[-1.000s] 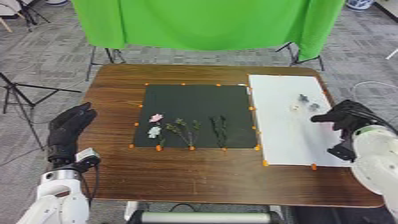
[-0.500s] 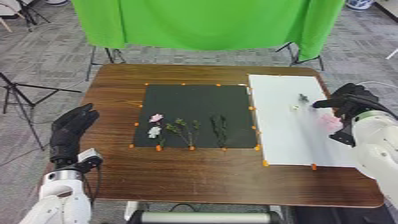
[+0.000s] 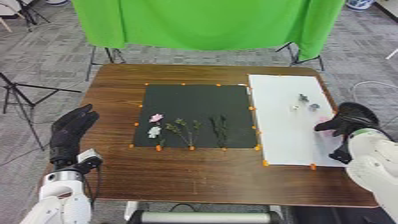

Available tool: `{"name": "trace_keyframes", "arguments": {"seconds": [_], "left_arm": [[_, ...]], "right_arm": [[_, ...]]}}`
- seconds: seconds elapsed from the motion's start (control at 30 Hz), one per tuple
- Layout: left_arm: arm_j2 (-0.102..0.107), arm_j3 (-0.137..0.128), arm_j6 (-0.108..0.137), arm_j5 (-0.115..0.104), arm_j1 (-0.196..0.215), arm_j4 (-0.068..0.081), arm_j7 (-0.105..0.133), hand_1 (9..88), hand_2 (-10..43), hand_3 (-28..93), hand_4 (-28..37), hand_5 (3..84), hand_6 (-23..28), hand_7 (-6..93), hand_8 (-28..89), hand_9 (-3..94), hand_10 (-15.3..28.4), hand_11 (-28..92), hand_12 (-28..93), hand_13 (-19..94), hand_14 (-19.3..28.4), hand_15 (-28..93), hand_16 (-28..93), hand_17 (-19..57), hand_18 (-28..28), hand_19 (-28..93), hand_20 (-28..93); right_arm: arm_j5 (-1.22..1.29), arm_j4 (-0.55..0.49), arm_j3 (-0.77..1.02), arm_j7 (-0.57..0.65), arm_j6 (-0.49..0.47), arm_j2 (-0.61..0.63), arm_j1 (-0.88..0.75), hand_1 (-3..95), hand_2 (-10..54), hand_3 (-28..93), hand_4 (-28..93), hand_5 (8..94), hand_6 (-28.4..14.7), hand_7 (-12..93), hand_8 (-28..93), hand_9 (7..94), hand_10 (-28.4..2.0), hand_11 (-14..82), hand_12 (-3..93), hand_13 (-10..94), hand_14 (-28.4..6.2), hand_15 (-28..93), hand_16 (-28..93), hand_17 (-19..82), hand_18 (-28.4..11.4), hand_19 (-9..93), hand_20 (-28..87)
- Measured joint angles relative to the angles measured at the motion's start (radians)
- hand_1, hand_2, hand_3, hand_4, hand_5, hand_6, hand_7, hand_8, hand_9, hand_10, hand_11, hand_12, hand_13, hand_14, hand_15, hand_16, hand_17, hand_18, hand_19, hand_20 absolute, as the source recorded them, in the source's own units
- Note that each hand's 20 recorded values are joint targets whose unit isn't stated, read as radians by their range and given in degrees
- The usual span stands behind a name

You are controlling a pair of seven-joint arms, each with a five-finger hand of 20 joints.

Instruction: Arrange flowers

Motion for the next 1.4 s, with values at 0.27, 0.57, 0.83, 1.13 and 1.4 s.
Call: {"name": "trace_keyframes", "arguments": {"seconds": [0.27,0.57,0.83,1.13,1.4], "left_arm": [[-0.002,0.007,0.0,-0.002,-0.003,0.001,-0.001,41.6,4.3,66,-18.5,55.2,2.7,20.9,-7,53.4,14.1,27,11,43,15.7,26,-3,17.2,12.5,19,23],[-0.001,0.003,0.003,-0.007,0.0,0.0,-0.001,41.6,4.6,66,-18.4,55.2,2.7,20.9,-7,53.4,14.0,27,11,43,15.8,26,-3,17.1,12.5,19,22],[0.002,-0.003,0.012,-0.014,0.011,-0.002,0.0,41.4,4.6,66,-18.3,55.4,2.8,20.6,-7,53.5,13.9,27,11,43,15.7,26,-3,17.1,12.4,19,22],[0.011,0.003,0.015,-0.015,0.003,0.0,0.0,41.3,4.7,66,-18.5,55.4,2.8,20.7,-7,53.6,14.0,27,11,44,15.7,26,-3,17.0,12.4,19,22],[0.012,0.011,0.016,-0.013,-0.008,0.0,0.0,41.3,5.0,66,-18.7,55.4,2.7,20.7,-7,53.6,14.0,27,11,44,15.8,26,-3,16.9,12.3,19,22]], "right_arm": [[-0.032,0.02,-0.08,-0.005,0.157,-0.004,0.024,57.9,-8.0,60,-20,77.1,1.2,19,7,85.1,-11.1,10.1,25.0,94,-2.0,56,28,64,-13.8,93,50],[-0.062,-0.005,-0.026,-0.01,0.235,-0.008,-0.019,58.5,-8.5,61,-20,78.3,1.0,18,7,86.3,-11.4,9.4,26.1,94,-1.8,57,27,64,-13.7,93,51],[-0.1,-0.119,-0.032,-0.025,0.338,0.03,0.062,58.4,-8.6,61,-21,78.8,1.1,18,7,86.4,-11.2,9.1,26.6,94,-1.5,57,27,64,-13.5,93,51],[-0.006,-0.134,-0.465,-0.262,0.354,0.037,0.507,58.1,-8.6,61,-21,78.9,1.5,19,7,86.0,-10.4,8.4,27.5,94,-1.3,57,28,64,-13.2,93,52],[0.018,0.068,-0.848,-0.354,0.249,-0.102,0.885,57.2,-8.3,61,-21,78.4,2.3,19,6,84.8,-10.2,8.1,27.3,94,-1.2,58,28,64,-13.2,93,53]]}}
